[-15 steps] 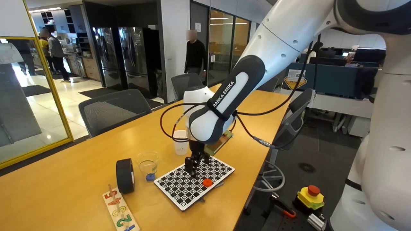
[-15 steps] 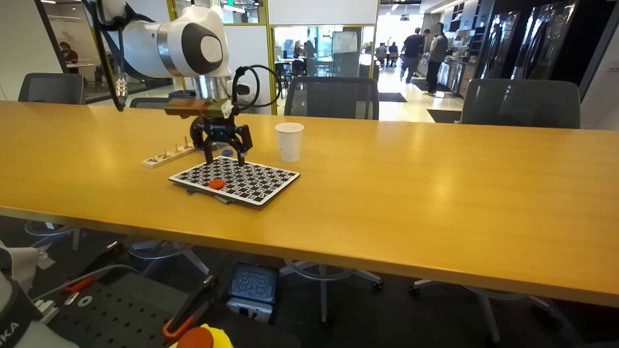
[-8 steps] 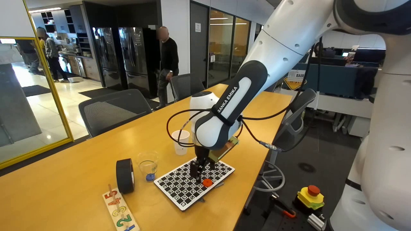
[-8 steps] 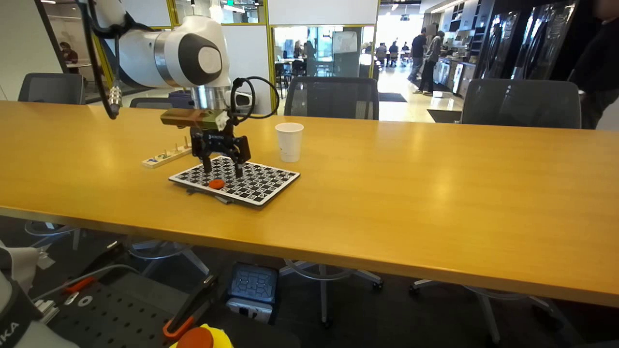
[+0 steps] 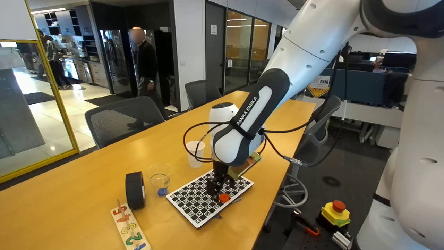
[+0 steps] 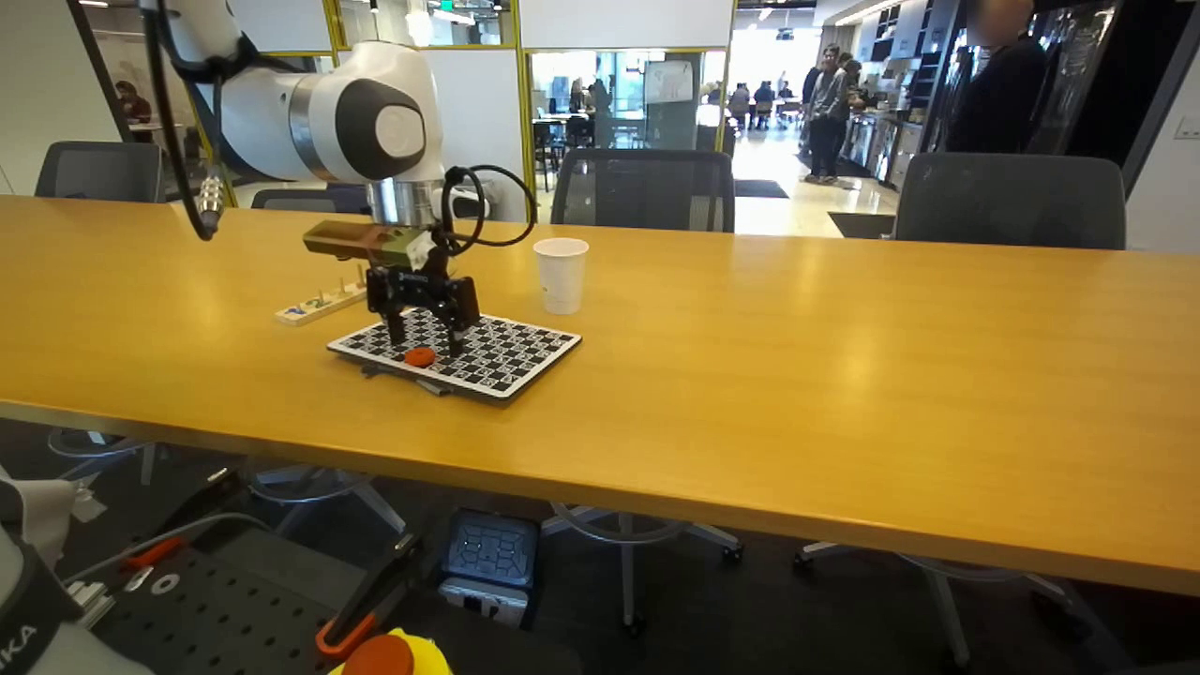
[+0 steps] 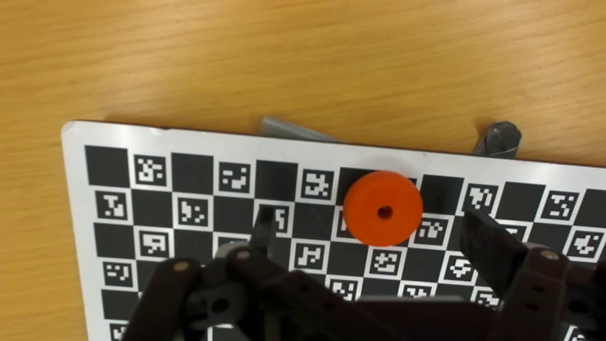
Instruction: Pick up the blue and orange objects and put them in the cups
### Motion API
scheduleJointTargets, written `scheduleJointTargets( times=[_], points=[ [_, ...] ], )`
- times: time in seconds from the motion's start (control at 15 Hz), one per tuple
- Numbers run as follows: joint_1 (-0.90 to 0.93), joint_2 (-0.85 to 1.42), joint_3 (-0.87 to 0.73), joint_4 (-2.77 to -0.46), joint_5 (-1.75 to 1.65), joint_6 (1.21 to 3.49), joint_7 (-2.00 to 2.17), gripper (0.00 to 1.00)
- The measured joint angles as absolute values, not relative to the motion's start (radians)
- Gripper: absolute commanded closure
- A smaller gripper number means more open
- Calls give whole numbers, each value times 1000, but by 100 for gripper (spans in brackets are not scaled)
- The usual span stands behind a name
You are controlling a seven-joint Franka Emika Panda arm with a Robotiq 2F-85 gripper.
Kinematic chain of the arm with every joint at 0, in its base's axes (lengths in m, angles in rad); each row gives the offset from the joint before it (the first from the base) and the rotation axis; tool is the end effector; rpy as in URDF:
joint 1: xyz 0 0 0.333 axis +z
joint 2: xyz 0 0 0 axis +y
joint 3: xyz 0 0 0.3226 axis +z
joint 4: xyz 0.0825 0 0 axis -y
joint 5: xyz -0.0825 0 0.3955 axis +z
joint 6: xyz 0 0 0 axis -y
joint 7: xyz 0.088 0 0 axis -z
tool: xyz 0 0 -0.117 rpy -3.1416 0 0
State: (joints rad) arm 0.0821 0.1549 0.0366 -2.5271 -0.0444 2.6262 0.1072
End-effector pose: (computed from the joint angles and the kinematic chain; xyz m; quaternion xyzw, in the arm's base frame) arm 0.4586 0.0561 0.1995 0.9993 0.0252 -0.0268 0.0107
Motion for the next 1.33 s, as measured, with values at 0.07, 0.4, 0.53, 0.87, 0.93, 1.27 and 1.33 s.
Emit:
scheduleJointTargets(
  times=[0.07, 0.4, 0.53, 0.87, 0.93, 1.27, 1.33],
  points=[
    [82, 155, 37, -2529, -36, 2629, 107, 0],
    [82, 156, 38, -2536, -19, 2641, 107, 42],
    [82, 156, 38, -2538, -19, 2645, 107, 58],
    [82, 154, 37, -2540, -19, 2656, 107, 78],
    [82, 154, 37, -2540, -19, 2656, 107, 78],
    [82, 140, 32, -2522, -45, 2656, 114, 78],
    [82, 130, 28, -2509, -58, 2655, 115, 78]
  ],
)
